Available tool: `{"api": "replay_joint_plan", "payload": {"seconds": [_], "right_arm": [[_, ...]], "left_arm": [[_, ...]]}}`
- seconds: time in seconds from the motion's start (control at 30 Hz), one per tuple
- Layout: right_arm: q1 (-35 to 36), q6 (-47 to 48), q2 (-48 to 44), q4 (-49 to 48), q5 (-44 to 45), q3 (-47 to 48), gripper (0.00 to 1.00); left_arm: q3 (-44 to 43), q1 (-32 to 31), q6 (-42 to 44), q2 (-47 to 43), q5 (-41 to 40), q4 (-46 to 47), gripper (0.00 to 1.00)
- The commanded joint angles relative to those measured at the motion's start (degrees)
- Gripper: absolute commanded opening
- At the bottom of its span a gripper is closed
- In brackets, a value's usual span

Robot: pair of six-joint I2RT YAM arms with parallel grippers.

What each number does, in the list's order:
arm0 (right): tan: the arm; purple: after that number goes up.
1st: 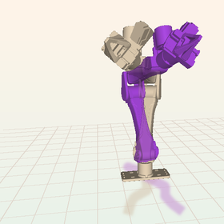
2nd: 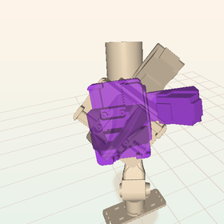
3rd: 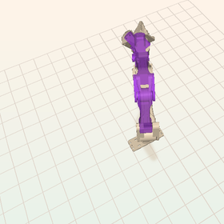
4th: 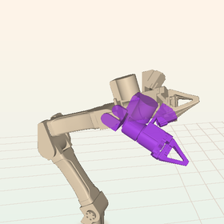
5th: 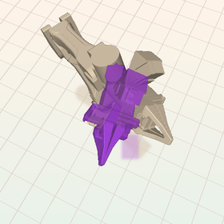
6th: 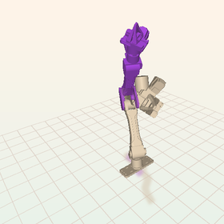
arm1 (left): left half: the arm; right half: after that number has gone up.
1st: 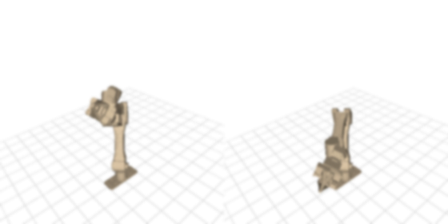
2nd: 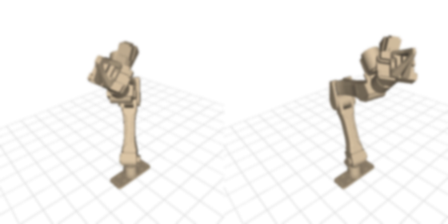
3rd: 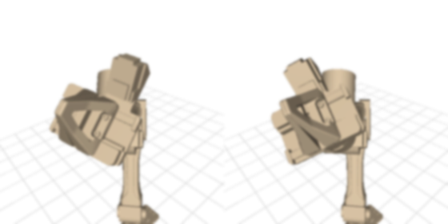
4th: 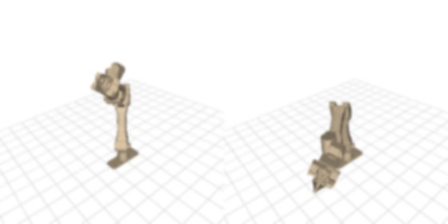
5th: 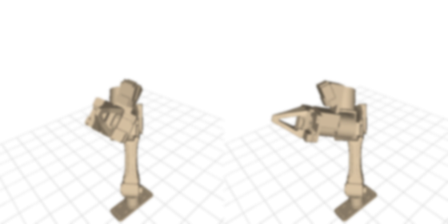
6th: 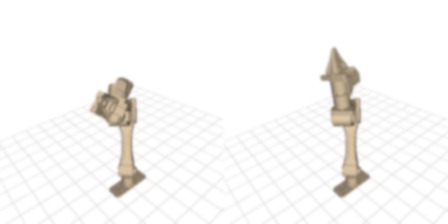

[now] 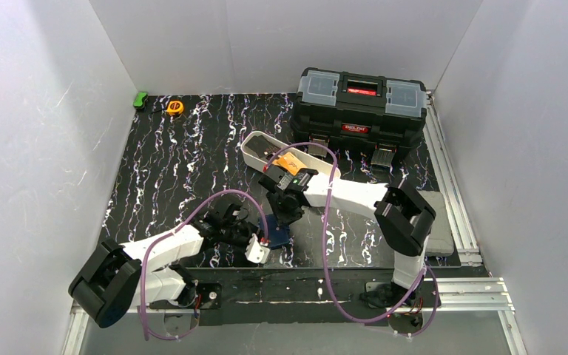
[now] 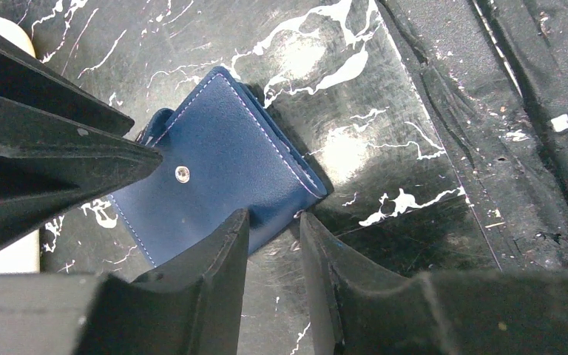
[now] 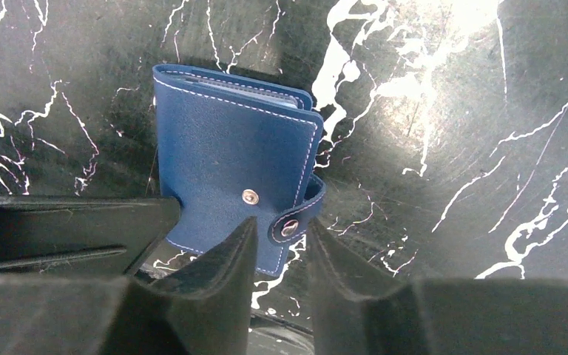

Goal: Put the credit cards into the card holder
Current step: Close the card holder at the center of the board.

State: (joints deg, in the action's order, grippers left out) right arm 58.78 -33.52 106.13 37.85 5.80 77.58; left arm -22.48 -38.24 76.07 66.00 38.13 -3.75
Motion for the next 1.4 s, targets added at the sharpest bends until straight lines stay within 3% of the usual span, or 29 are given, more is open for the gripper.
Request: {"api": "replay_joint_plan", "payload": {"seconds": [0.0,0.17,0.3,0.7,0.9,1.07,1.23,1.37], "right_arm": [[-0.1,-0.3,-0.3,1.4,0.8,1.5,0.33],[-0.1,-0.8,-2.0,0.4,1.6,0.0,0.09],[-0.1,-1.0,-2.2,0.6,2.3,-0.2,0.01],[-0.1,-1.4,-4.2,3.3,7.1,-1.8,0.01],[-0.1,-1.6,-4.3,3.4,7.4,-2.2,0.17],[-0.1,-1.5,-3.7,3.3,7.6,-1.6,0.17],[-0.2,-1.3,-3.2,2.9,7.0,-1.6,0.23],[-0.2,-1.6,-3.2,2.3,6.8,-2.0,0.17]], "left_arm": [[-0.4,-0.3,0.8,-1.1,2.3,-1.7,0.3],[-0.3,-0.3,0.9,-1.2,2.7,-1.8,0.3],[-0.2,-0.3,0.9,-1.4,2.7,-1.9,0.3],[-0.1,-0.4,0.3,-2.0,3.3,-2.3,0.3],[-0.1,-0.4,0.1,-2.1,3.3,-2.4,0.3],[-0.1,-0.4,0.0,-2.1,3.2,-2.5,0.3],[0.0,-0.4,0.0,-2.2,3.4,-2.5,0.3],[-0.1,-0.4,0.0,-2.1,3.3,-2.5,0.3]]}}
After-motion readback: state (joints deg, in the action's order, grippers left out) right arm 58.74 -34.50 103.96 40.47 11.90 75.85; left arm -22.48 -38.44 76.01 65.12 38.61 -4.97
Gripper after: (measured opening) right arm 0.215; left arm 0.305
